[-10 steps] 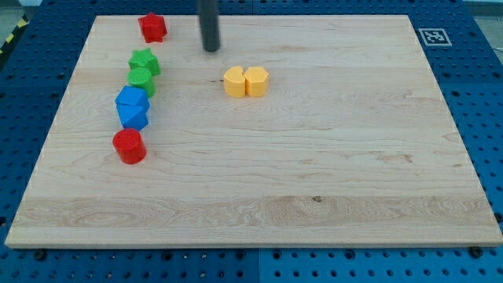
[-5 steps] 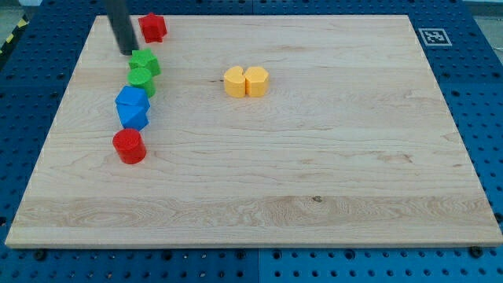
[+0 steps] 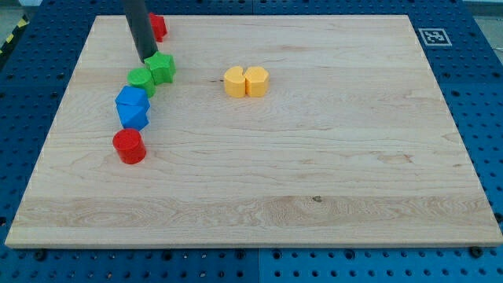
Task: Push the green star towards the yellow heart
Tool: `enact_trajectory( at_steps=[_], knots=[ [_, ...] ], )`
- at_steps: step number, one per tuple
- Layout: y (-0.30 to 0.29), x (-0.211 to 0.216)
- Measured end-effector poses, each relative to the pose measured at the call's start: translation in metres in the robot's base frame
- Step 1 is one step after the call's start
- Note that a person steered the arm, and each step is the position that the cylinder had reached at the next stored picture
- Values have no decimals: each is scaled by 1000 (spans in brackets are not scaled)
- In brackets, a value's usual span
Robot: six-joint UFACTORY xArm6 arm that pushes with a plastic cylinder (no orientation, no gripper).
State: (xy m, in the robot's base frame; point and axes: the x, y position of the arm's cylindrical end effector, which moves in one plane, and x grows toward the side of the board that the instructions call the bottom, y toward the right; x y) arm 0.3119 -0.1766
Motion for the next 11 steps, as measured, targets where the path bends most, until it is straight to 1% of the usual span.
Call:
enact_trajectory(
  at_steps=[1,2,6,8,10,11],
  knots=[
    [-31,11],
    [-35,17],
    [18,17],
    [38,37],
    [52,38],
    [71,38]
  ],
)
